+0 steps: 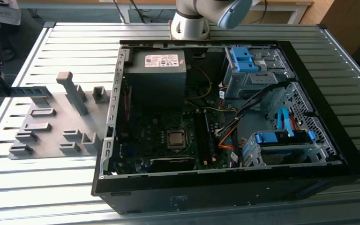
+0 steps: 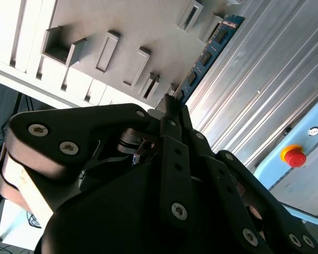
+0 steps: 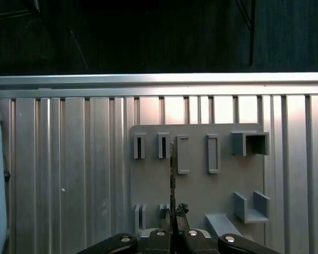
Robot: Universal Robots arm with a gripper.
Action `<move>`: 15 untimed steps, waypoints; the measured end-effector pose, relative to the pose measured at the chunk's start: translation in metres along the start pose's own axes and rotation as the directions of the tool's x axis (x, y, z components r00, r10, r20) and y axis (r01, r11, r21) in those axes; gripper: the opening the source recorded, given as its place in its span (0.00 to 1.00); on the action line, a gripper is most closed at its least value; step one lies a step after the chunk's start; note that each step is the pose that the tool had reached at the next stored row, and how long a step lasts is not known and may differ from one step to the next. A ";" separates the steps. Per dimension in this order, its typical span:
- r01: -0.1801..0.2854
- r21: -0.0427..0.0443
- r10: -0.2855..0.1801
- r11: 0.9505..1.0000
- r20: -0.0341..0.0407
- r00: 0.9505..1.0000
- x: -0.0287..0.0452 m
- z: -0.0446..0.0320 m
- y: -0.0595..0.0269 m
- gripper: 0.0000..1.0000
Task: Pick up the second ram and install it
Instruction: 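Pick up the second ram and move it above second insertion slot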
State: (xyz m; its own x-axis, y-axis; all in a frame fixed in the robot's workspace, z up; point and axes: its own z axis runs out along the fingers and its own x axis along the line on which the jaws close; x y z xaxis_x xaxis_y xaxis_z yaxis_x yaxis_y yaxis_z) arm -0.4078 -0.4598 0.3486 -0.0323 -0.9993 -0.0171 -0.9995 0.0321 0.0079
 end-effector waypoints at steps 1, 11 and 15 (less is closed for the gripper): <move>0.000 0.000 0.000 1.000 0.000 1.000 0.0000 -0.0004 0.0000 0.14; 0.000 0.000 0.000 1.000 0.000 1.000 -0.0001 -0.0066 0.0001 0.14; 0.000 0.000 0.000 1.000 0.000 1.000 -0.0001 -0.0094 0.0001 0.14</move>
State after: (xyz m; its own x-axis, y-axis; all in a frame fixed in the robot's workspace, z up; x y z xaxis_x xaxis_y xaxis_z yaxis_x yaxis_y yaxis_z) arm -0.4078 -0.4598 0.3581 -0.0323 -0.9993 -0.0171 -0.9995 0.0321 0.0079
